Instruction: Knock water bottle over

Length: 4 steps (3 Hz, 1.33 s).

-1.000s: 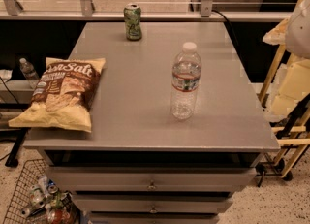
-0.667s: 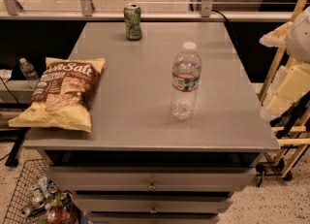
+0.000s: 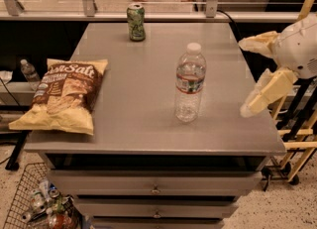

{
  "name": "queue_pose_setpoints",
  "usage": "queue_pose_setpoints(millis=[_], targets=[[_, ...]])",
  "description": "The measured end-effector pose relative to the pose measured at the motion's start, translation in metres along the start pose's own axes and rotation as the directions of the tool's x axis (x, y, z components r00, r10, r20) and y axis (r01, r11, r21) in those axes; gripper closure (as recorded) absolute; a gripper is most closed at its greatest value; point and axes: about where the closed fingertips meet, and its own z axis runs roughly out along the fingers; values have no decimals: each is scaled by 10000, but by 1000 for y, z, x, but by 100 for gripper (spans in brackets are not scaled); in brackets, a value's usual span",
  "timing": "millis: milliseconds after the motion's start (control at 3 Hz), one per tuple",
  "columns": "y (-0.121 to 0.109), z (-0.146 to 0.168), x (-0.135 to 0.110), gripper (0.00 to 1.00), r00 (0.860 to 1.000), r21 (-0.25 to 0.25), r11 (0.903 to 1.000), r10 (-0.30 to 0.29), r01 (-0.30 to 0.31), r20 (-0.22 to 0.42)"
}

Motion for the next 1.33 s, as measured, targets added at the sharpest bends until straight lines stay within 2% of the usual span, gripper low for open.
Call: queue_pose_setpoints(millis=[333,667,1000,1333], targets=[[2,25,-13,0,9905,-771,9970,69,38,1377],[3,52,-18,0,9693,-1582,9874,403,-15,2427],[-2,77,-23,0,9310,-2200,9755,845,-46,3551],[-5,85,-30,0,9058,-2387,9711,961,58,4127]])
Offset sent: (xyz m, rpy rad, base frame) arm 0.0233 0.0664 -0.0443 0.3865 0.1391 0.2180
